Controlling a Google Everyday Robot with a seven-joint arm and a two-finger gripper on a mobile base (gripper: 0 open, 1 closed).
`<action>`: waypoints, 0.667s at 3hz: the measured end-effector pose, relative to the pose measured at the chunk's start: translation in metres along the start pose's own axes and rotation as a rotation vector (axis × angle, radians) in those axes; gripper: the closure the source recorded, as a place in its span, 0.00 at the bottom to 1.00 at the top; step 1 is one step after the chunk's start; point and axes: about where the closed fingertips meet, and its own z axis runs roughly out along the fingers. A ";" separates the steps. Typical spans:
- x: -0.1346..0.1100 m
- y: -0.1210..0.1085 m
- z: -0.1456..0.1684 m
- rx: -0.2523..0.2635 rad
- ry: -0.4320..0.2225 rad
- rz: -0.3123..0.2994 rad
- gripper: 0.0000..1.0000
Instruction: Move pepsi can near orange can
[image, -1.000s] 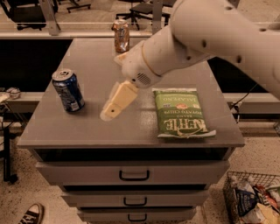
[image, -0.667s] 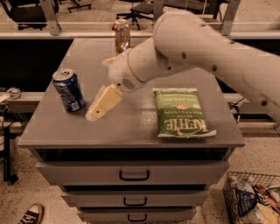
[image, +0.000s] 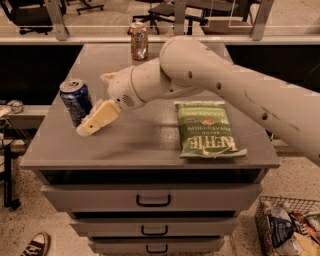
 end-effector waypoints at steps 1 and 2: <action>-0.007 0.001 0.023 -0.035 -0.095 0.046 0.16; -0.015 -0.002 0.040 -0.047 -0.171 0.065 0.41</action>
Offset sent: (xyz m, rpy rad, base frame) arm 0.0163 0.0562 -0.0042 0.2637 0.0656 0.0361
